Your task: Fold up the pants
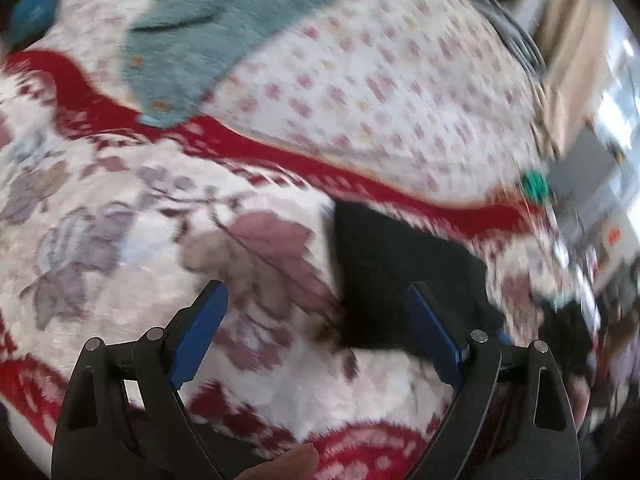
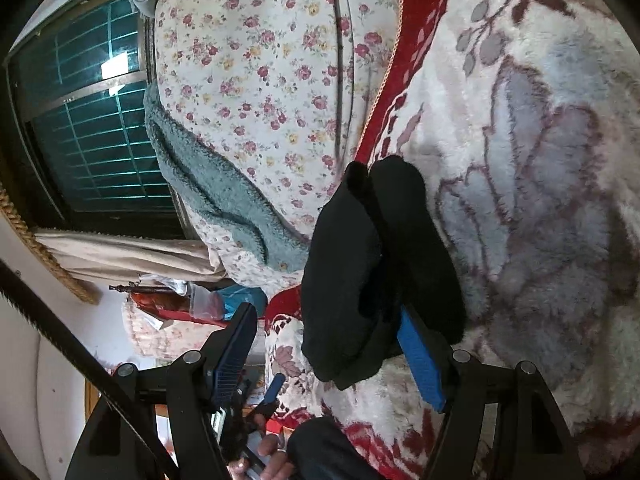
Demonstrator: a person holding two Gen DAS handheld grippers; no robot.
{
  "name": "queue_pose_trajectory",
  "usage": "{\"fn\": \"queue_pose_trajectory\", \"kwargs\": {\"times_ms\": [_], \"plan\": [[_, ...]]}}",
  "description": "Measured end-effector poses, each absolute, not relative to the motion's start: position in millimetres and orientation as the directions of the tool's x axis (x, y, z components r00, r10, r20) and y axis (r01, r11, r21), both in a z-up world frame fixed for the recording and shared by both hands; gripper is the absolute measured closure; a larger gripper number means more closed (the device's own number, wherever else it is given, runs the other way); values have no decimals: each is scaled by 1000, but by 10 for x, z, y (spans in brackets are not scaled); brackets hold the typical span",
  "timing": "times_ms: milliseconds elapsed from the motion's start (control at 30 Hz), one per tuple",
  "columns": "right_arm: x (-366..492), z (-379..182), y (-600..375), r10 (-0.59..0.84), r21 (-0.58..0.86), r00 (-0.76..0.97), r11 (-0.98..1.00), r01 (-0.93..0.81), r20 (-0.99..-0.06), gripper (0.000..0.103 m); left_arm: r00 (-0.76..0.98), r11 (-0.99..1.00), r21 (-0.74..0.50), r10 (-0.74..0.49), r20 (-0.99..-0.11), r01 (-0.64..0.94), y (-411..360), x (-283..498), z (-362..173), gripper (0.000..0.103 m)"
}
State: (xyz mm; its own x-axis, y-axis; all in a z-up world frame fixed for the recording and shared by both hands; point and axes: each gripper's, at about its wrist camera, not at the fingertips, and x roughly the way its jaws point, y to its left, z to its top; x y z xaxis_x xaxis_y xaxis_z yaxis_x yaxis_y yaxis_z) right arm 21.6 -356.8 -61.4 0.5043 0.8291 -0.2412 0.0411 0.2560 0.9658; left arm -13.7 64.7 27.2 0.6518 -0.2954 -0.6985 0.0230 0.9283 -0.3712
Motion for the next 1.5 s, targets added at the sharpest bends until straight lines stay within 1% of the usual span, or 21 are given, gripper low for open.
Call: {"fn": "queue_pose_trajectory", "kwargs": {"times_ms": [100,167,200,267,300,367,467,567,633,700,733,767,800,900,1067,1200,1300,1333,1433,1467,1500], "plan": [[260,-558,-3460,835,958,483,287,26,-264,34,599,933,-343,-337,-726,109,437,-94,229,12],[271,-481,-3369,822,937,482,349,-4,-304,34,585,944,-302,-323,-744,136,329,-89,201,12],[287,-438,-3320,803,916,489,400,-17,-341,37,585,946,-290,-318,-746,144,306,-102,191,12],[339,-415,-3207,756,866,494,500,-13,-429,53,584,943,-297,-328,-742,152,313,-117,178,12],[357,-423,-3188,745,857,497,515,-5,-445,56,585,939,-310,-336,-738,148,343,-119,173,12],[402,-458,-3156,726,844,501,536,17,-471,69,586,927,-352,-359,-727,131,431,-116,160,12],[432,-477,-3131,685,803,495,594,46,-535,79,577,892,-440,-414,-704,104,571,-95,139,12],[446,-386,-3046,653,759,501,651,11,-568,79,575,864,-498,-445,-686,74,662,-82,126,12],[469,-406,-3022,661,771,510,637,6,-551,75,578,850,-521,-466,-670,81,681,-89,143,12],[471,-442,-3010,668,783,528,622,-9,-525,75,580,846,-527,-471,-664,83,692,-97,152,12],[452,-426,-2998,661,777,544,629,-27,-517,78,581,846,-527,-469,-665,80,692,-98,151,12],[407,-361,-2951,637,741,571,668,-73,-518,87,581,845,-529,-470,-665,77,696,-97,149,12],[355,-273,-2874,600,680,590,725,-113,-541,91,581,843,-533,-472,-663,77,703,-90,147,12],[268,-61,-2657,521,529,607,828,-187,-600,92,581,839,-540,-475,-661,72,717,-85,132,12],[377,720,-2458,498,419,604,864,-280,-622,93,590,830,-556,-474,-653,51,779,-94,110,12],[529,1618,-2243,444,276,571,891,-359,-690,93,595,823,-567,-469,-653,27,826,-91,87,12],[505,2382,-2060,348,73,592,896,-437,-727,93,596,829,-558,-464,-656,31,810,-98,95,12],[473,2691,-1981,292,-34,618,888,-459,-730,93,595,830,-557,-465,-656,34,805,-95,99,12],[402,3423,-1918,120,-299,716,851,-431,-688,93,589,831,-555,-469,-658,40,796,-85,95,12],[405,3668,-1941,40,-400,753,827,-394,-657,93,587,830,-556,-469,-660,38,799,-80,89,12],[396,3808,-1959,-16,-458,775,815,-356,-631,93,584,828,-559,-471,-661,35,804,-75,83,12]]}}
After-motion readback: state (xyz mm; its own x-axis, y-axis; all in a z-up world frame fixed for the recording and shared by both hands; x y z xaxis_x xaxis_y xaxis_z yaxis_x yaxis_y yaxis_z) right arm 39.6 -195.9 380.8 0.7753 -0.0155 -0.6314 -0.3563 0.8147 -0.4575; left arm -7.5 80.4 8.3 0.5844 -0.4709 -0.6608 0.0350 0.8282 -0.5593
